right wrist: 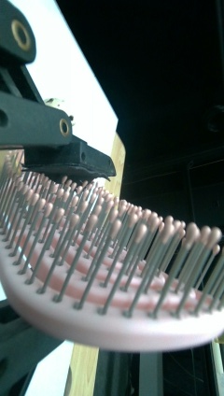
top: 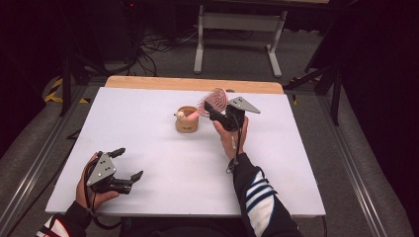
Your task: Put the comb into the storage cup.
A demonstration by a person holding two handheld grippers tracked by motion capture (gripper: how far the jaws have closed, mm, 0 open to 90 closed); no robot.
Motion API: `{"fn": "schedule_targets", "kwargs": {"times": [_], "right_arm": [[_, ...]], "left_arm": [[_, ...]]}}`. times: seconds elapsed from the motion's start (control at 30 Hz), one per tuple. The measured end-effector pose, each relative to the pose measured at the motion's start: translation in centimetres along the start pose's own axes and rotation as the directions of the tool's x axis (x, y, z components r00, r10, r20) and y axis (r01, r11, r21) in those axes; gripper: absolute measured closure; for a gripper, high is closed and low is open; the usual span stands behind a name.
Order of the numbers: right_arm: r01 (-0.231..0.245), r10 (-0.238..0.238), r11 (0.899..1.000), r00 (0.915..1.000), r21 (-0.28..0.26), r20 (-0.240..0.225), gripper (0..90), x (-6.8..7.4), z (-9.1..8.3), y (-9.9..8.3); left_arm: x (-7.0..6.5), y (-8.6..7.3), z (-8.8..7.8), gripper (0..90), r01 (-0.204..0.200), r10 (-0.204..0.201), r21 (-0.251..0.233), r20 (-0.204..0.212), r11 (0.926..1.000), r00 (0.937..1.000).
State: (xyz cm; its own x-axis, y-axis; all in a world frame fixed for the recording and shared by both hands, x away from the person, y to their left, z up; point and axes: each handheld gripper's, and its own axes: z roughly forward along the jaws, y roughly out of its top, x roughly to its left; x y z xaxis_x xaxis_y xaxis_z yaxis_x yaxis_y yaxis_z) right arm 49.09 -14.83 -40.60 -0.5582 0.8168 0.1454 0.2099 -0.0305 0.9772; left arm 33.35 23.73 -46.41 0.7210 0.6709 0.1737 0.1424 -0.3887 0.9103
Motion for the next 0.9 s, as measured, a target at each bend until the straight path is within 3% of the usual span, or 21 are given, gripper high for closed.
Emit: {"fn": "schedule_targets", "kwargs": {"times": [0.17,0.23,0.53,0.63,0.67,0.9], "right_arm": [[0.016,-0.016,1.000,0.9998,0.008,0.009,42.6,-0.1,-0.3,0.3],[0.043,-0.044,0.999,0.9986,0.028,0.031,37.4,0.0,-0.3,0.4],[0.094,-0.097,0.995,0.9939,0.046,0.054,24.3,-0.2,-0.9,1.3],[0.119,-0.123,0.992,0.9865,0.045,0.108,20.6,-0.1,-1.1,1.5],[0.116,-0.120,0.992,0.9875,0.045,0.102,18.7,-0.1,-1.1,1.5],[0.187,-0.195,0.980,0.9720,0.071,0.131,11.4,0.4,-1.2,1.8]], "left_arm": [[0.0,0.0,0.0,6.3,0.003,-0.003,-0.002,-0.001,1.0000,1.0000],[0.0,0.0,0.0,6.3,0.003,-0.003,-0.003,0.000,1.0000,1.0000],[0.0,0.0,-0.1,6.3,0.008,-0.008,-0.003,-0.004,1.0000,1.0000],[0.1,0.0,0.0,6.3,0.008,-0.008,0.004,-0.021,1.0000,0.9998],[0.1,0.0,0.1,6.3,0.014,-0.014,0.003,-0.020,0.9999,0.9997],[0.2,0.0,-0.1,6.4,0.013,-0.013,0.001,-0.020,0.9999,0.9997]]}}
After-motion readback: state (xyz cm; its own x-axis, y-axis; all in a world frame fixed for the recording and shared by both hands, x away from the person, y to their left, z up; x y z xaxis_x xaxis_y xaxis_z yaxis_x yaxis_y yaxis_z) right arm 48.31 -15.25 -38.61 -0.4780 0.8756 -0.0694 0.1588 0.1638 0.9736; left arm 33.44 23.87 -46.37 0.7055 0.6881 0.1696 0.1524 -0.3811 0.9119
